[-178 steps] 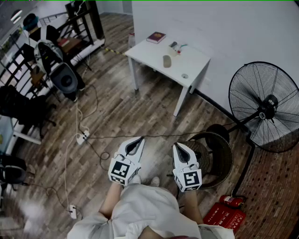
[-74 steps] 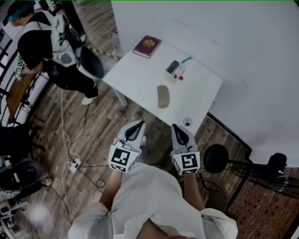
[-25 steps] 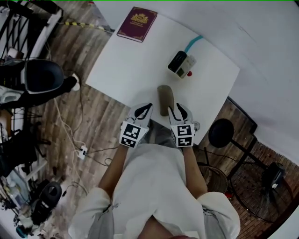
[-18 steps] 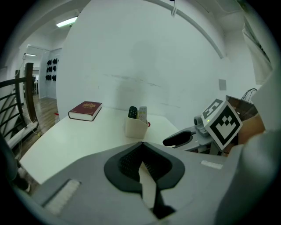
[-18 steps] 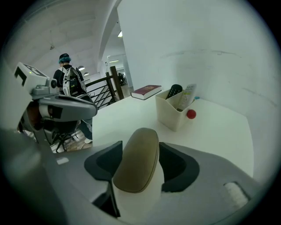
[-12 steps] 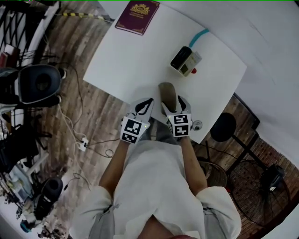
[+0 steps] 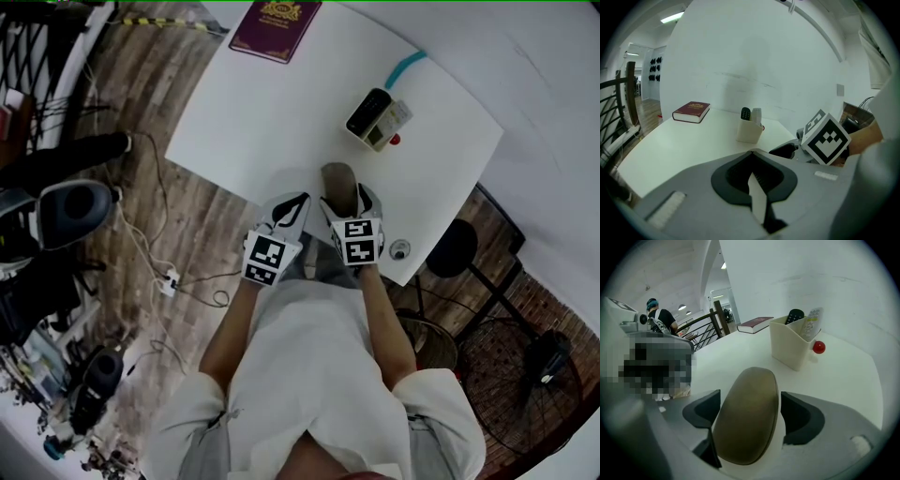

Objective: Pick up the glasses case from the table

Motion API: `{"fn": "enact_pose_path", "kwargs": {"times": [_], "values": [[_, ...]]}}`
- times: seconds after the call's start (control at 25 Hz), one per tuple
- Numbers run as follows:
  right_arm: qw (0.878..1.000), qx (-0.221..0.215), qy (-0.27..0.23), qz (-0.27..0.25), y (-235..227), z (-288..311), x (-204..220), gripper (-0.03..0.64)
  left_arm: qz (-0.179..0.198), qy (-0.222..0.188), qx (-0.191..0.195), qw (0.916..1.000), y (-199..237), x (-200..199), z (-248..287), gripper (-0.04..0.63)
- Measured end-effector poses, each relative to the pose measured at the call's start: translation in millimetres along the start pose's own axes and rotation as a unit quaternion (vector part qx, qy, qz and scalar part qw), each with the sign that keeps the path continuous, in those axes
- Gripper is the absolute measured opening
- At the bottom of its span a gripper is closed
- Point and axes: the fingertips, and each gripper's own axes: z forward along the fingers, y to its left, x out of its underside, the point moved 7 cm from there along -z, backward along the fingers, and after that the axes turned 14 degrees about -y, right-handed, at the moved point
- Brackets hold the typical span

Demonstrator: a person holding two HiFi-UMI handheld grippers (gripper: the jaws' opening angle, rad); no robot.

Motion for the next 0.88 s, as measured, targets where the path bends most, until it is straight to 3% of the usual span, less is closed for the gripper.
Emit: {"fn": "enact_pose_path", "kwargs": {"times": [0.6, 0.88], "values": [[1.0, 0.003, 0.004, 0.013, -0.1, 7.0, 8.4, 0.402, -0.001, -0.006, -0.004, 1.0, -3.1, 4.3, -12.4, 0.018], [0.999, 0.0, -0.012, 0.05, 1.5, 1.5, 14.6, 0.396, 0.003, -0.01, -0.006, 0.9999, -4.2, 7.0, -20.7, 0.018]]}}
